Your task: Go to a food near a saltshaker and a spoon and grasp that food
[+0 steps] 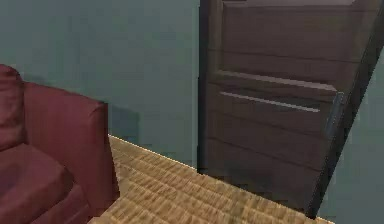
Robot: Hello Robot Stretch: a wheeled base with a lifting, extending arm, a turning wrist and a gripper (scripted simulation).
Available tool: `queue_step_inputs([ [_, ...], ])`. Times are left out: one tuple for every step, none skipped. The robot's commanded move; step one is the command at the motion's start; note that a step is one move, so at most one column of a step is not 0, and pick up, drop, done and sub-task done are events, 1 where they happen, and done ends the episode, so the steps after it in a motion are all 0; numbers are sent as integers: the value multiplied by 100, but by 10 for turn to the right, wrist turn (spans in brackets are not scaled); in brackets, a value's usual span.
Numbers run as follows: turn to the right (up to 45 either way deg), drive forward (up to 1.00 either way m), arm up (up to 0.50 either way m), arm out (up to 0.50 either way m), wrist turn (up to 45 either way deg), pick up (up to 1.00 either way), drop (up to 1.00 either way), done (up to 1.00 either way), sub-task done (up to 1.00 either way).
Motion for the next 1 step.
queue_step_inputs([
  [-450,0,0,0,0,0,0,0,0],
])
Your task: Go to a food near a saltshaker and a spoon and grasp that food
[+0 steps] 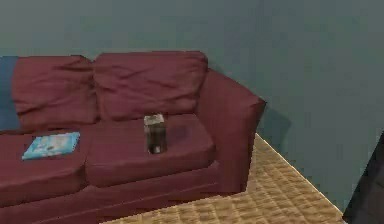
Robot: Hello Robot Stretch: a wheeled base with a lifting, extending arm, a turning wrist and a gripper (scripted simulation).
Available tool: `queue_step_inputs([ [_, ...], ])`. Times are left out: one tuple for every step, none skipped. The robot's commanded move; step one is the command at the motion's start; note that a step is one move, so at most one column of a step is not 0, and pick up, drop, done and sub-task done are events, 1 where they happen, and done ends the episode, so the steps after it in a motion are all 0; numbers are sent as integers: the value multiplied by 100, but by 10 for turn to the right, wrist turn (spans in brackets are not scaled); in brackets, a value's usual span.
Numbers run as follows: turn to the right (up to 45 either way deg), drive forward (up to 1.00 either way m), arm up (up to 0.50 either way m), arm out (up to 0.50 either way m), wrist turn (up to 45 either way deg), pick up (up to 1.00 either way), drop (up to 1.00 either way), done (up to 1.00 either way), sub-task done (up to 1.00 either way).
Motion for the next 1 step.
queue_step_inputs([
  [-450,0,0,0,0,0,0,0,0],
])
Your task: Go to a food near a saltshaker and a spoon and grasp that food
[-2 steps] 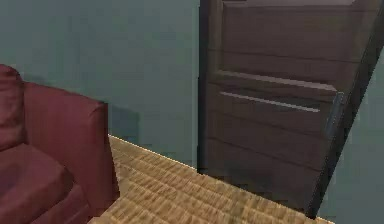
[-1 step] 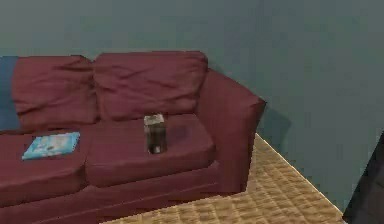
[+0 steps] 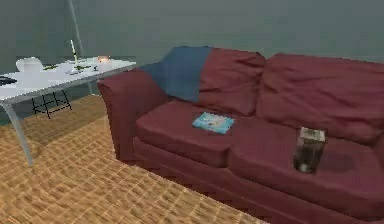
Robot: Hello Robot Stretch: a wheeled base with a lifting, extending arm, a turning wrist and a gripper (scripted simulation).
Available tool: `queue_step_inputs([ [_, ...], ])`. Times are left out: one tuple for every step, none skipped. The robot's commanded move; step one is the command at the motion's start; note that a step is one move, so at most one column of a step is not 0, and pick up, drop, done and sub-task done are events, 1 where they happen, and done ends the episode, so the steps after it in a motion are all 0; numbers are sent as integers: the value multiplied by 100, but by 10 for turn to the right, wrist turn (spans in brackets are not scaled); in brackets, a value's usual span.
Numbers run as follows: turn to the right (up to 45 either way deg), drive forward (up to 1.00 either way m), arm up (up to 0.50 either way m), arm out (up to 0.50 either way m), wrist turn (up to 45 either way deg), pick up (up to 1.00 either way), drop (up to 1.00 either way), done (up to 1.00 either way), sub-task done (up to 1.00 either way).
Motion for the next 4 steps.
queue_step_inputs([
  [-450,0,0,0,0,0,0,0,0],
  [-240,0,0,0,0,0,0,0,0],
  [0,100,0,0,0,0,0,0,0],
  [0,100,0,0,0,0,0,0,0],
])
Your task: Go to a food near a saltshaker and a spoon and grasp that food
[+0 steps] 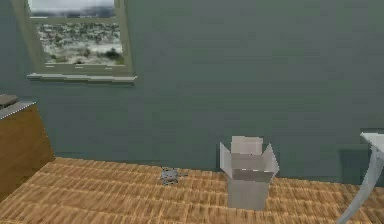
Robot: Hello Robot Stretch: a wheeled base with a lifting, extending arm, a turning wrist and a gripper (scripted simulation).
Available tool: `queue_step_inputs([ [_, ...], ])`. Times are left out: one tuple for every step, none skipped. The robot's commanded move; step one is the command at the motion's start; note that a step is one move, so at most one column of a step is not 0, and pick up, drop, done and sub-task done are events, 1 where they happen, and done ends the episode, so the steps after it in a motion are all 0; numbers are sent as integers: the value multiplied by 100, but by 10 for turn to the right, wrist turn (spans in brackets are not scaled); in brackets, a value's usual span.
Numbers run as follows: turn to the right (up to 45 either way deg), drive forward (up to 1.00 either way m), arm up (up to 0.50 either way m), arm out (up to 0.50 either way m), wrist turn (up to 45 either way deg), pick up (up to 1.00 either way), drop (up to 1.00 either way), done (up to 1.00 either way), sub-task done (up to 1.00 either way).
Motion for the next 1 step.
queue_step_inputs([
  [0,25,0,0,0,0,0,0,0],
])
